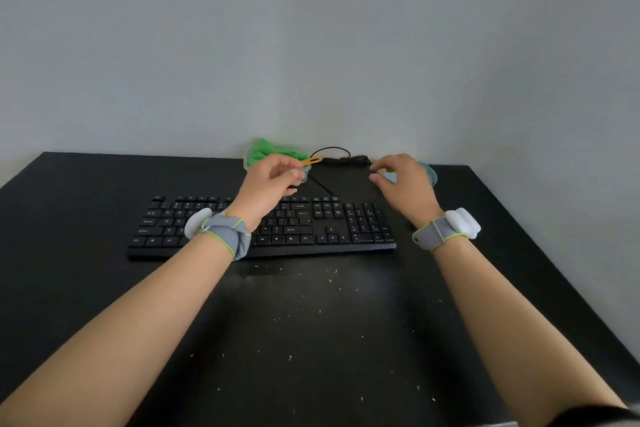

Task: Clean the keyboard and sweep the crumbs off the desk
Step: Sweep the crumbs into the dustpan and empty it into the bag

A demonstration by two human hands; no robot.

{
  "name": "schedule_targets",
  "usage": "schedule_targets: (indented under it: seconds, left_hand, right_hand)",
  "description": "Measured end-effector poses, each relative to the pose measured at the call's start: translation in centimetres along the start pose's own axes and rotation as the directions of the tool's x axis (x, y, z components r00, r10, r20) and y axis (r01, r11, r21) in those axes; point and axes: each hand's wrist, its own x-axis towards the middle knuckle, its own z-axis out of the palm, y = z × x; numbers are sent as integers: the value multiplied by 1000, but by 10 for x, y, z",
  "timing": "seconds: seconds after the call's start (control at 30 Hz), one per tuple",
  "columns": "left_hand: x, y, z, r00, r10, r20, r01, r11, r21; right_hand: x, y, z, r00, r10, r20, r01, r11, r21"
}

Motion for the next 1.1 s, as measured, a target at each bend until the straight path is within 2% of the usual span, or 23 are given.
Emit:
schedule_targets:
  seconds: [0.13, 0.2, 0.37, 0.57, 0.83, 1.1]
  left_hand:
    - [-2, 7, 28, 999, 5, 52, -5, 1000, 10]
    - [-3, 8, 36, 998, 4, 62, -6, 1000, 24]
    - [-5, 10, 46, 996, -5, 93, -1, 998, 68]
    - [-8, 13, 49, 993, -18, 113, 7, 996, 92]
    - [-8, 13, 53, 991, -37, 127, 24, 994, 103]
    - [-14, 10, 64, 986, -53, 156, 25, 984, 177]
  right_hand:
    - [-13, 26, -26, 969, 245, -42, -249, 952, -178]
    - [-14, 36, -32, 936, 351, -19, -345, 907, -243]
    - [-19, 50, -28, 863, 496, 90, -448, 836, -317]
    - [-16, 53, -15, 844, 522, 120, -463, 824, -328]
    - [-14, 58, -7, 862, 479, 166, -420, 859, -293]
    - [-24, 51, -15, 890, 445, 96, -418, 883, -213]
